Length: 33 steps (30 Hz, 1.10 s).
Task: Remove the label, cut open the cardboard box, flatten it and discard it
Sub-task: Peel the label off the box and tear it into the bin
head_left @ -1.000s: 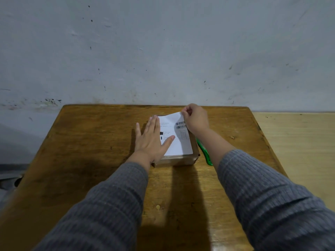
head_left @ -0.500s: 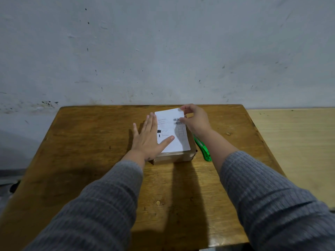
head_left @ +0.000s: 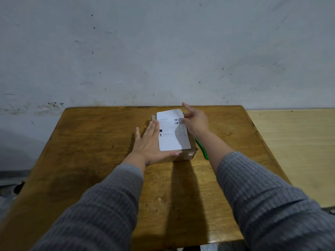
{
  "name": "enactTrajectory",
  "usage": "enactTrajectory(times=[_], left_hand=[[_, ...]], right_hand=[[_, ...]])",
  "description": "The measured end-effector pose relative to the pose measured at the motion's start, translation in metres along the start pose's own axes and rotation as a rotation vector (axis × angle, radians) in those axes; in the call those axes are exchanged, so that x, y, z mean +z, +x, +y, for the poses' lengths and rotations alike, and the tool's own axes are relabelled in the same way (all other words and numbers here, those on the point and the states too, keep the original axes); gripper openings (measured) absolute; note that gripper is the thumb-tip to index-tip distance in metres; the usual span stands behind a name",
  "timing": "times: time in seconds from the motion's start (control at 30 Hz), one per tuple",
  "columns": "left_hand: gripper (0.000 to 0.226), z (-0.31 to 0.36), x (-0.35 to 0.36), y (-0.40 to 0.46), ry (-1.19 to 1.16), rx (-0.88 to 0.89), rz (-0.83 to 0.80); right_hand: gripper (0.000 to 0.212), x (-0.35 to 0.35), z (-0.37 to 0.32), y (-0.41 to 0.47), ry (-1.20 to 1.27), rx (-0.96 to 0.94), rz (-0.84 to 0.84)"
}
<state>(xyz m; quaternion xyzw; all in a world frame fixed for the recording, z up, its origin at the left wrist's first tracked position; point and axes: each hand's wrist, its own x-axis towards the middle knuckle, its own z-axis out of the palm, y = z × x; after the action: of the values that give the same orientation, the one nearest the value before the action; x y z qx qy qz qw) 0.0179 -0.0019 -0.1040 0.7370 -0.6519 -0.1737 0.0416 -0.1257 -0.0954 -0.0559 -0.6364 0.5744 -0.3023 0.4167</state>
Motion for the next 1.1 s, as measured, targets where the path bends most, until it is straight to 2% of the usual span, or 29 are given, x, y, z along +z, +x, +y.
enactTrajectory(times=[0.17,0.33,0.53,0.77,1.0,1.1], left_hand=[[0.140,-0.001,-0.001,0.000,0.006,0.002,0.001],[0.141,0.000,-0.001,-0.001,0.019,-0.004,-0.005],[0.141,0.001,-0.003,-0.001,0.024,-0.014,-0.002],[0.136,0.001,-0.004,-0.001,0.039,0.003,-0.015],[0.129,0.003,-0.008,-0.005,0.142,0.008,-0.049],[0.128,0.004,-0.007,-0.003,0.155,0.002,-0.053]], right_hand=[[0.063,0.001,-0.001,0.001,0.024,0.070,0.058],[0.037,0.002,0.000,0.001,-0.054,0.164,0.096],[0.018,0.001,-0.004,0.003,0.099,0.226,0.122],[0.015,-0.021,-0.013,0.005,0.085,0.191,0.232],[0.025,-0.040,-0.007,-0.003,0.075,0.249,0.314],[0.016,-0.045,-0.004,-0.005,0.107,0.258,0.349]])
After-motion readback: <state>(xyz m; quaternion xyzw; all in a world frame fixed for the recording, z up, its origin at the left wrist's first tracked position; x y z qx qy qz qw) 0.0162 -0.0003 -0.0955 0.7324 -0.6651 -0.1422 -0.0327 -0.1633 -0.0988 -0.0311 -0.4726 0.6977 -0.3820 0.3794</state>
